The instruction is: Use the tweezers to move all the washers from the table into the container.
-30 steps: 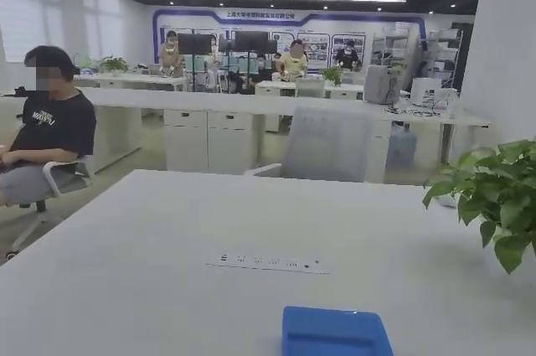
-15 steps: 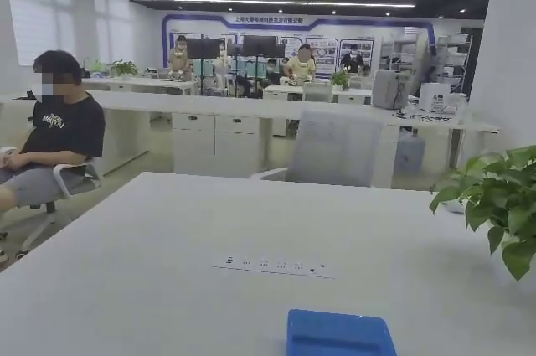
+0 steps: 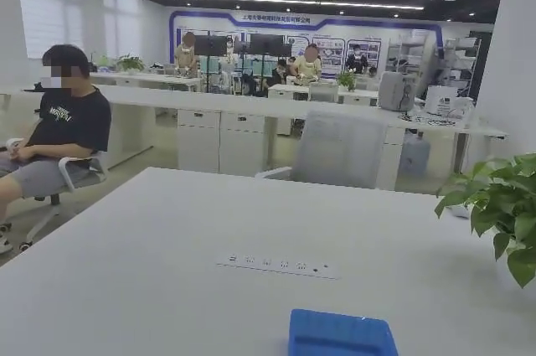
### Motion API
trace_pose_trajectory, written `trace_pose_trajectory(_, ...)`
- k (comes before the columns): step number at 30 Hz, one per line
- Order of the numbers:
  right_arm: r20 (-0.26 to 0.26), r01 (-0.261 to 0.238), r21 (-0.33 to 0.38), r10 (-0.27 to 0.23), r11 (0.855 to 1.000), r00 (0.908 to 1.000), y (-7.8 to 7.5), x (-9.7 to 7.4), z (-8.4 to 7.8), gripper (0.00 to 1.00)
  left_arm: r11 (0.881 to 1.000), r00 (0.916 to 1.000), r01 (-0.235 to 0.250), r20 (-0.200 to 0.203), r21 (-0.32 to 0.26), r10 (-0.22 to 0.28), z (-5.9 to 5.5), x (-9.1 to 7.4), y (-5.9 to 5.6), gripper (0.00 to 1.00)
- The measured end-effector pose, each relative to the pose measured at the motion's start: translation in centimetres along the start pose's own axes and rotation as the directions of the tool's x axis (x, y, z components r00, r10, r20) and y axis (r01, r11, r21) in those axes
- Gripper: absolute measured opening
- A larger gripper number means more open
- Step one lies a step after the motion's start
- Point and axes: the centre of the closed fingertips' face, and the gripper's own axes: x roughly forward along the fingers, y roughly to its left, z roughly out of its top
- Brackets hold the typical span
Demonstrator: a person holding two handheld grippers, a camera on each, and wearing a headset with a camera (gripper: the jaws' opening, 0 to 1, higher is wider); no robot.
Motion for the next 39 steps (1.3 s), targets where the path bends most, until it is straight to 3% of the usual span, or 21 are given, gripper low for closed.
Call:
trace_pose_trajectory(17, 0.005, 0.007, -0.001, -0.007, 1.0, 1.0, 0.1, 0.0, 0.3, 0.78, 1.0, 0.9998, -0.009, -0.017, 0.017, 0.009, -0.7, -0.3, 0.6, 0.99)
trace_pose_trajectory(23, -0.009, 0.01, 0.003, -0.01, 1.0, 0.9999, -0.7, -0.2, 0.0, 0.78, 0.999, 0.9998, -0.007, -0.017, 0.034, 0.007, -0.6, -0.1, 0.4, 0.99)
trace_pose_trajectory(27, -0.019, 0.005, 0.0, -0.005, 1.0, 0.9998, -1.0, -0.3, 0.2, 0.78, 1.0, 0.9998, -0.016, -0.009, 0.013, 0.016, -0.3, 0.4, 0.6, 0.99)
trace_pose_trajectory(31, 0.011, 0.018, -0.006, -0.018, 1.0, 0.9998, -1.4, -0.3, 1.2, 0.76, 1.0, 0.9997, -0.019, 0.012, -0.01, 0.019, 0.0, 0.2, 0.9, 0.99)
trace_pose_trajectory(39, 0.034, 0.022, -0.003, -0.022, 1.0, 0.9992, -0.9, 0.0, 1.8, 0.77, 1.0, 0.9998, -0.019, 0.003, 0.001, 0.019, -0.1, -0.1, 1.1, 0.99)
